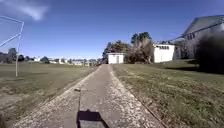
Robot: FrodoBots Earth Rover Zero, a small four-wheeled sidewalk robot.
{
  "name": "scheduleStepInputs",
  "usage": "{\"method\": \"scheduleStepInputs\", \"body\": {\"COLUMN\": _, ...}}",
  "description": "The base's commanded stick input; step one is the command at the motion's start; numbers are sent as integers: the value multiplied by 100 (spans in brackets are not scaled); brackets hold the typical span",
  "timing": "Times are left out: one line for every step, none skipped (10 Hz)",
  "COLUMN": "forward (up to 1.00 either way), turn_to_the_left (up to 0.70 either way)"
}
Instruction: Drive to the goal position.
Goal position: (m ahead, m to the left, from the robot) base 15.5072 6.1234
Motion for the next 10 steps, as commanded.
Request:
{"method": "scheduleStepInputs", "body": {"forward": 50, "turn_to_the_left": 0}}
{"method": "scheduleStepInputs", "body": {"forward": 50, "turn_to_the_left": 0}}
{"method": "scheduleStepInputs", "body": {"forward": 50, "turn_to_the_left": 6}}
{"method": "scheduleStepInputs", "body": {"forward": 50, "turn_to_the_left": 36}}
{"method": "scheduleStepInputs", "body": {"forward": 50, "turn_to_the_left": 4}}
{"method": "scheduleStepInputs", "body": {"forward": 50, "turn_to_the_left": 0}}
{"method": "scheduleStepInputs", "body": {"forward": 50, "turn_to_the_left": 0}}
{"method": "scheduleStepInputs", "body": {"forward": 50, "turn_to_the_left": 0}}
{"method": "scheduleStepInputs", "body": {"forward": 50, "turn_to_the_left": 0}}
{"method": "scheduleStepInputs", "body": {"forward": 50, "turn_to_the_left": 0}}
